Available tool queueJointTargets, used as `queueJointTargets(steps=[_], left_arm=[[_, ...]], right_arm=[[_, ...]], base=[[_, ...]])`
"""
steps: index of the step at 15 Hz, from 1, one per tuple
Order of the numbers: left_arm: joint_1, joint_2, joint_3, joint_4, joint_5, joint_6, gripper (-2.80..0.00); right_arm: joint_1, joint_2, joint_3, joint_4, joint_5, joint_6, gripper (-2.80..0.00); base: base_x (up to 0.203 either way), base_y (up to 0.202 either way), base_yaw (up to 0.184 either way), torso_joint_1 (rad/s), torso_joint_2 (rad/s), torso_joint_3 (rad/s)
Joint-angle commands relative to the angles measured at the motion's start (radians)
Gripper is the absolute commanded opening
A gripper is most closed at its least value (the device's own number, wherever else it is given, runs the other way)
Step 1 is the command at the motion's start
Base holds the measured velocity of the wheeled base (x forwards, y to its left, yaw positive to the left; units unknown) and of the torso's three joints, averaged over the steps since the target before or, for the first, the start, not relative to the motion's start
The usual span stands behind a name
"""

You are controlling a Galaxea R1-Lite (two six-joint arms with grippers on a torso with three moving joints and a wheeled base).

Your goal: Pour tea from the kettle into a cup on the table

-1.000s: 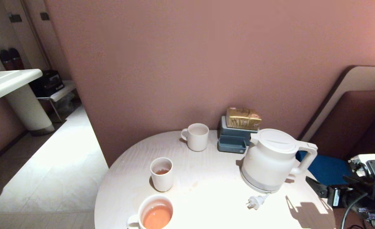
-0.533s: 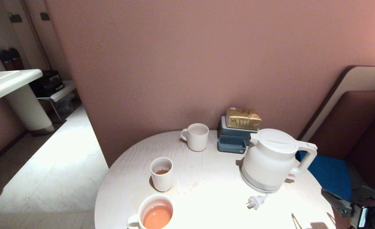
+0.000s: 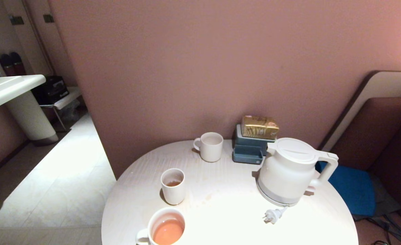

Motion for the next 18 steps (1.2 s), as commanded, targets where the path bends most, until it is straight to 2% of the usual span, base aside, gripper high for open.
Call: queueJointTargets(steps=[1, 2, 5, 7, 9, 10, 13, 16, 18], left_arm=[[0.000, 0.001, 0.000, 0.001, 0.000, 0.000, -2.80], [-0.001, 0.001, 0.000, -0.001, 0.000, 0.000, -2.80], [0.000, 0.001, 0.000, 0.001, 0.000, 0.000, -2.80], [0.000, 0.001, 0.000, 0.000, 0.000, 0.000, -2.80], [0.000, 0.001, 0.000, 0.000, 0.000, 0.000, -2.80], [0.000, 0.001, 0.000, 0.000, 0.000, 0.000, -2.80], [0.000, 0.001, 0.000, 0.000, 0.000, 0.000, -2.80], [0.000, 0.001, 0.000, 0.001, 0.000, 0.000, -2.80], [0.000, 0.001, 0.000, -0.001, 0.000, 0.000, -2.80]], right_arm=[[0.000, -0.164, -0.025, 0.104, -0.002, 0.014, 0.00], [0.000, -0.163, -0.034, 0.102, -0.003, 0.064, 0.00], [0.009, -0.163, -0.048, 0.079, 0.134, 0.013, 0.00], [0.018, -0.163, -0.035, 0.083, 0.154, 0.008, 0.00], [0.091, -0.149, -0.028, 0.084, 0.149, 0.013, 0.00], [0.102, -0.143, -0.024, 0.084, 0.140, 0.019, 0.00], [0.100, -0.263, 0.000, 0.113, 0.122, 0.019, 0.00], [0.099, -0.432, -0.021, 0.320, 0.093, 0.023, 0.00], [0.099, -0.437, 0.003, 0.288, 0.045, 0.086, 0.00]], base=[[0.000, 0.000, 0.000, 0.000, 0.00, 0.000], [0.000, 0.000, 0.000, 0.000, 0.00, 0.000], [0.000, 0.000, 0.000, 0.000, 0.00, 0.000], [0.000, 0.000, 0.000, 0.000, 0.00, 0.000], [0.000, 0.000, 0.000, 0.000, 0.00, 0.000], [0.000, 0.000, 0.000, 0.000, 0.00, 0.000], [0.000, 0.000, 0.000, 0.000, 0.00, 0.000], [0.000, 0.000, 0.000, 0.000, 0.00, 0.000], [0.000, 0.000, 0.000, 0.000, 0.00, 0.000]])
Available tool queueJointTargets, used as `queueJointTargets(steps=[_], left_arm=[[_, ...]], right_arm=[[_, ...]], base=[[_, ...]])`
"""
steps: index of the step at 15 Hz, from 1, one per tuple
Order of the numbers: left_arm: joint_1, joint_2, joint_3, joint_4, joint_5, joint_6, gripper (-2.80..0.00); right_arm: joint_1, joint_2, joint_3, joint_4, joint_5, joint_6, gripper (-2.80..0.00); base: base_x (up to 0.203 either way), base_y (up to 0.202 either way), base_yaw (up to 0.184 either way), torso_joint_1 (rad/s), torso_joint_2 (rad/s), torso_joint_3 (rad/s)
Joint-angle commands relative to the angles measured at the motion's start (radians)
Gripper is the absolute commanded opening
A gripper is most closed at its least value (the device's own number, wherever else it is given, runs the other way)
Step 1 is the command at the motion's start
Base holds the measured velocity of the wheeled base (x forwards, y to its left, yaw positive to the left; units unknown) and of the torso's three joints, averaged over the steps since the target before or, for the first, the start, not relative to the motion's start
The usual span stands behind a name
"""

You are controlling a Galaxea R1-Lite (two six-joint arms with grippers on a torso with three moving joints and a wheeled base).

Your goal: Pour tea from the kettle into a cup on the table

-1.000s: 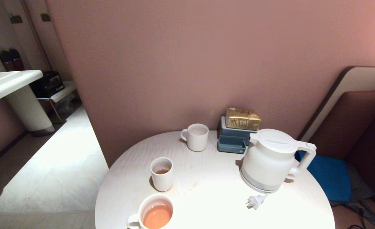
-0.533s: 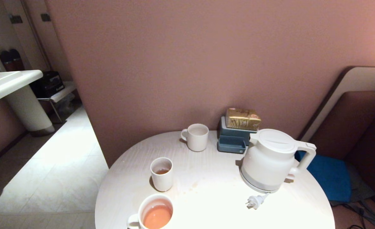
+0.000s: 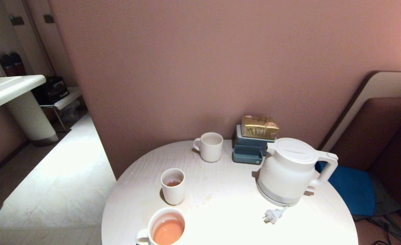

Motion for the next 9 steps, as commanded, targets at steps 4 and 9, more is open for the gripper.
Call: queueJointTargets(steps=[4, 9], left_arm=[[0.000, 0.001, 0.000, 0.001, 0.000, -0.001, -2.80], [0.000, 0.001, 0.000, -0.001, 0.000, -0.001, -2.80]], right_arm=[[0.000, -0.033, 0.153, -0.253, -0.125, -0.112, 0.00], [0.000, -0.031, 0.154, -0.273, -0.148, -0.029, 0.00]], base=[[0.000, 0.000, 0.000, 0.000, 0.00, 0.000], [0.000, 0.000, 0.000, 0.000, 0.00, 0.000]])
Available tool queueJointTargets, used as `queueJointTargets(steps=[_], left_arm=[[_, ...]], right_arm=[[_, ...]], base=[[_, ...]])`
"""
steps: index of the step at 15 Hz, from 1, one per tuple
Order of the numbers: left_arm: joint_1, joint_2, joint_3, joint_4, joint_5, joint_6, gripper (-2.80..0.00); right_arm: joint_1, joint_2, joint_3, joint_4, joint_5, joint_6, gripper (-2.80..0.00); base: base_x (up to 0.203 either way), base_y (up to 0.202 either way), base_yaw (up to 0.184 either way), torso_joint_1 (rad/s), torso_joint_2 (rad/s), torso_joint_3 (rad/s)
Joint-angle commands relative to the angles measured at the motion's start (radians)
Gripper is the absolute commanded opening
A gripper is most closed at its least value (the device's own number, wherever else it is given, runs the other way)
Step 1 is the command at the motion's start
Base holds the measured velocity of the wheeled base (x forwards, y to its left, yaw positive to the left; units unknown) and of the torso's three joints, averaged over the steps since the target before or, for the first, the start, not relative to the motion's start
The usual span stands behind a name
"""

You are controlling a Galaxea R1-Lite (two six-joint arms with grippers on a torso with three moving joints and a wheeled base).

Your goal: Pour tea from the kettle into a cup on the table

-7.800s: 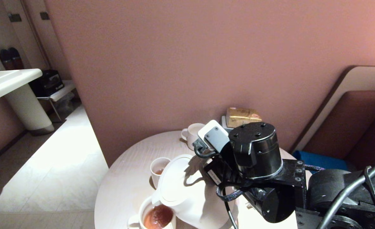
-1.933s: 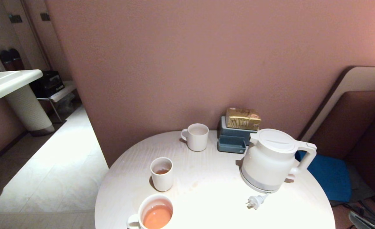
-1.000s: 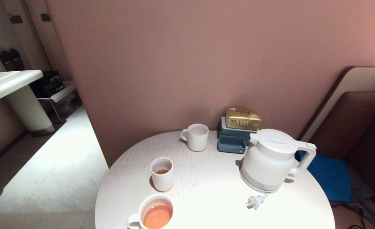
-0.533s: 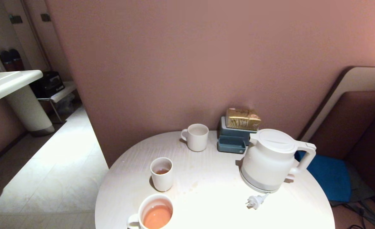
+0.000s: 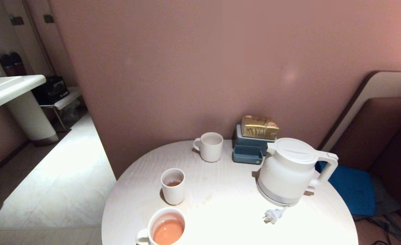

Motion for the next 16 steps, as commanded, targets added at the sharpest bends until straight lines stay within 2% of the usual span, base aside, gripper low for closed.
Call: queueJointTargets(steps=[1, 2, 16], left_arm=[[0.000, 0.001, 0.000, 0.001, 0.000, 0.000, -2.80], [0.000, 0.001, 0.000, 0.000, 0.000, 0.000, -2.80], [0.000, 0.001, 0.000, 0.000, 0.000, 0.000, -2.80]], right_arm=[[0.000, 0.002, 0.001, 0.000, 0.000, 0.001, 0.00], [0.000, 0.002, 0.001, 0.001, 0.000, 0.002, -2.80], [0.000, 0.002, 0.001, -0.001, 0.000, 0.004, -2.80]], base=[[0.000, 0.000, 0.000, 0.000, 0.00, 0.000], [0.000, 0.000, 0.000, 0.000, 0.00, 0.000], [0.000, 0.000, 0.000, 0.000, 0.00, 0.000]])
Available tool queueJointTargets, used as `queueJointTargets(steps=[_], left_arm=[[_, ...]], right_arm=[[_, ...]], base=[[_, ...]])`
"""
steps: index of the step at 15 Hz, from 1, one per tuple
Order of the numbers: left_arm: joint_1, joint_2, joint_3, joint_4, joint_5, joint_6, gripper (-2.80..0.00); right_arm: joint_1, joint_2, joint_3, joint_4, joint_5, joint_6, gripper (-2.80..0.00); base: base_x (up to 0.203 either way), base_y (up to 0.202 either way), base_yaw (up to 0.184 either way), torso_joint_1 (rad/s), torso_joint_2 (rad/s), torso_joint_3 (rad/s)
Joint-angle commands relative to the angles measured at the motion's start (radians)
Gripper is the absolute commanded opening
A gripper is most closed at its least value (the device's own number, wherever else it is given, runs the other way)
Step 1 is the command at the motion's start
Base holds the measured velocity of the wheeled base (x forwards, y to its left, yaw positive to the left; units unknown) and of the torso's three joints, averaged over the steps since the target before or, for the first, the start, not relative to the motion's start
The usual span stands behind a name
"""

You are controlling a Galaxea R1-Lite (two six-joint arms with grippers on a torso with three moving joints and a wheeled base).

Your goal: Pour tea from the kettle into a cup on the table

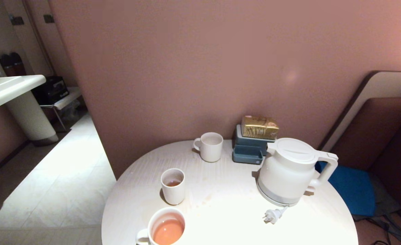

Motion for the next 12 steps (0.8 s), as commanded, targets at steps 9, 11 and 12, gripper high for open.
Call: queueJointTargets(steps=[9, 11, 12], left_arm=[[0.000, 0.001, 0.000, 0.000, 0.000, 0.000, -2.80], [0.000, 0.001, 0.000, 0.000, 0.000, 0.000, -2.80], [-0.001, 0.001, 0.000, 0.000, 0.000, 0.000, -2.80]], right_arm=[[0.000, 0.002, 0.000, -0.001, 0.000, 0.000, -2.80], [0.000, 0.003, -0.006, 0.018, 0.000, -0.003, 0.00], [0.000, 0.002, -0.005, 0.014, 0.000, 0.000, 0.00]], base=[[0.000, 0.000, 0.000, 0.000, 0.00, 0.000], [0.000, 0.000, 0.000, 0.000, 0.00, 0.000], [0.000, 0.000, 0.000, 0.000, 0.00, 0.000]])
